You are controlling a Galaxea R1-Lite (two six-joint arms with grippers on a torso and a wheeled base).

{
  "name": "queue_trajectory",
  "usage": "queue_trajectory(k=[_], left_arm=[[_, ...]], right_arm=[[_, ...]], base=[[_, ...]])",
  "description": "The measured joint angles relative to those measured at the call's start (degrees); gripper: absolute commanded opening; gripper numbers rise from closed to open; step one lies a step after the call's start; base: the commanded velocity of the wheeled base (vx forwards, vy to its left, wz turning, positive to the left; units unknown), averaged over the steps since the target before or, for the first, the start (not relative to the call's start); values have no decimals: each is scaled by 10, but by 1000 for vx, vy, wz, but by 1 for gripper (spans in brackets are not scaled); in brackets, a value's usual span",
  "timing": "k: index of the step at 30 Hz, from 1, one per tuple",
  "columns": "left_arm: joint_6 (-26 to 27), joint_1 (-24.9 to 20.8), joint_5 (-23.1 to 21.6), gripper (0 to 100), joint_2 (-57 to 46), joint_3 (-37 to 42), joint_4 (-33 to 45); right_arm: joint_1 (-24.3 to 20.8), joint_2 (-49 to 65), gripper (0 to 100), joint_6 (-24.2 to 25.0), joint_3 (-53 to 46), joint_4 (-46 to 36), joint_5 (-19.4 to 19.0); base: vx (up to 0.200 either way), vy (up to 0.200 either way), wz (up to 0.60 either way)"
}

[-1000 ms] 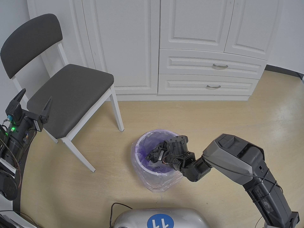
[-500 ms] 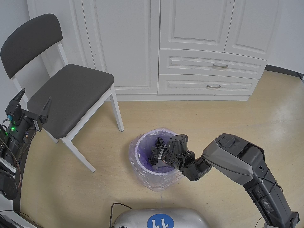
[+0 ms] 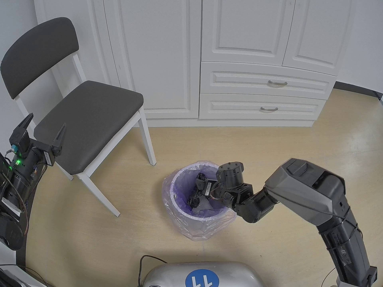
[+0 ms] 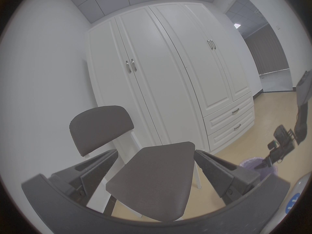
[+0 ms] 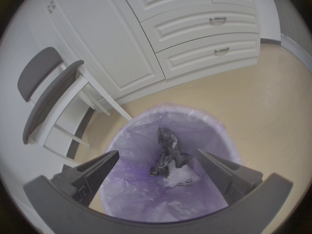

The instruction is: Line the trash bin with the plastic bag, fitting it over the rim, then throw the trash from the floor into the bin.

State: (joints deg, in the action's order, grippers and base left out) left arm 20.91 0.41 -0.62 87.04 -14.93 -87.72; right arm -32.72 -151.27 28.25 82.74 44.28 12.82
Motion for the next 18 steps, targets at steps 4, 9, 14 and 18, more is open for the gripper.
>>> queue_trajectory(k=[4, 9, 14, 18], left_arm=[[0, 0, 1, 100, 8, 0, 0], [-5, -2, 4, 100, 16, 2, 1], [-16, -3, 5, 100, 29, -26, 10], [-56, -4, 4, 100, 33, -64, 52]], right_arm=[[28, 52, 100, -93, -56, 7, -20], [79, 141, 100, -162, -144, 23, -42], [147, 227, 100, -265, -245, 44, -53], [194, 273, 100, -295, -311, 121, -69]], base=[[0, 0, 0], [0, 0, 0], [0, 0, 0], [0, 0, 0]])
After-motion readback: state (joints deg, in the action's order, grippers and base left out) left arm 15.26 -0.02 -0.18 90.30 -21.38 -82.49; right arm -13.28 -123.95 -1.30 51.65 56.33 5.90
